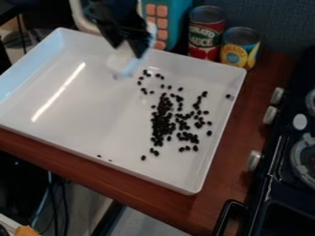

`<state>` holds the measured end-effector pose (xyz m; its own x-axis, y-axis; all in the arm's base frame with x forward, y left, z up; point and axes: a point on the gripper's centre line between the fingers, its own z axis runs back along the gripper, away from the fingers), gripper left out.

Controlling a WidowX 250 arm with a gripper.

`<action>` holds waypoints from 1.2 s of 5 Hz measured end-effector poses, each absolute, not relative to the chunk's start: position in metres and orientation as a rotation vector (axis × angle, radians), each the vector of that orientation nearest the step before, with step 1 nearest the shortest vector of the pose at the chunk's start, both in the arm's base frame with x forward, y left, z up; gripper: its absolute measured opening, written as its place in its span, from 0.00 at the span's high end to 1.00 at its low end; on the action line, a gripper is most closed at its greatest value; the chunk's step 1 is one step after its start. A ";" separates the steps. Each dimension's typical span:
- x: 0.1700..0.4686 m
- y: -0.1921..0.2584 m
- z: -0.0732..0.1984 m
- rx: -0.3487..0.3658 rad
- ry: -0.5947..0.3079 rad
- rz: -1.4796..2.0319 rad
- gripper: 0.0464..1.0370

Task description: Sweep into pile

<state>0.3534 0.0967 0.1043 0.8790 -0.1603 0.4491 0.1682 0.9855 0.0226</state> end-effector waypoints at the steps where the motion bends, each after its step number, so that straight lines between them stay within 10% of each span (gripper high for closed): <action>1: 0.363 0.124 0.088 0.034 -0.357 -0.328 0.33; 6: 0.387 0.155 0.042 0.217 -0.134 -0.323 0.33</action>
<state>0.3874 0.1549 0.0421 0.9398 -0.3280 0.0959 0.2993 0.9255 0.2321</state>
